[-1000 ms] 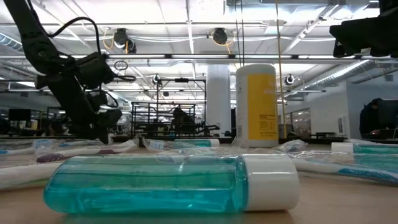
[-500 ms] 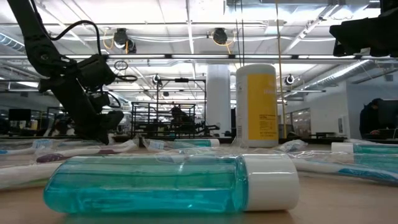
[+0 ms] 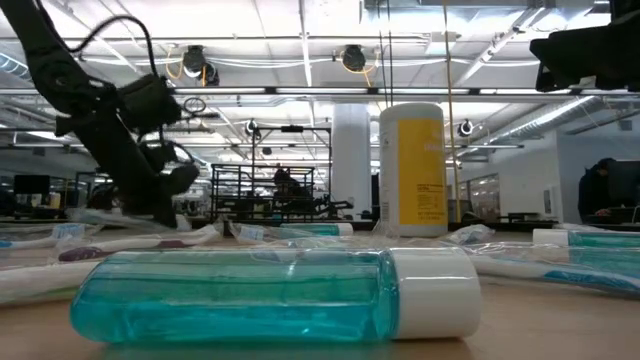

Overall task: Pick & Place toothbrushing station
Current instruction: Put the blue toothbrush into the black mesh organizer

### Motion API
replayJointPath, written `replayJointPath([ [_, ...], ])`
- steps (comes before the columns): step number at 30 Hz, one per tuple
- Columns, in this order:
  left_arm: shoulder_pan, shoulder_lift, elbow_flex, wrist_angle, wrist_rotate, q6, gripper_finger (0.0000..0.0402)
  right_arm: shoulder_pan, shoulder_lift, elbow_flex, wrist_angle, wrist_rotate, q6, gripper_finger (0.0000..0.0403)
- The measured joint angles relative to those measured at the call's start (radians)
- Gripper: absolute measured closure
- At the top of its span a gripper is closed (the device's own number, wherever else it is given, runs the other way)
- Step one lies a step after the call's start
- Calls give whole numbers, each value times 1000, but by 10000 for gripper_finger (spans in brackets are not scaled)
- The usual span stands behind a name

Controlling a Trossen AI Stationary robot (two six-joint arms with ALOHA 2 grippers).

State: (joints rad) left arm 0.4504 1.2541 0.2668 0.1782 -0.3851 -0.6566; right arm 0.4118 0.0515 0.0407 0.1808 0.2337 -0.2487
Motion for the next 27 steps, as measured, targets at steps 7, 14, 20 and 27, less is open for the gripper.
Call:
replayJointPath([
  [7,-136,-180,1,70,-75,56,397,0,0,0,51,0,1,309],
  [14,-307,-281,3,257,-151,231,397,0,0,0,174,0,1,309],
  [20,-413,-287,3,418,-166,379,397,0,0,0,205,0,7,309],
  [27,-488,-274,3,511,-167,469,397,0,1,0,258,-31,171,309],
])
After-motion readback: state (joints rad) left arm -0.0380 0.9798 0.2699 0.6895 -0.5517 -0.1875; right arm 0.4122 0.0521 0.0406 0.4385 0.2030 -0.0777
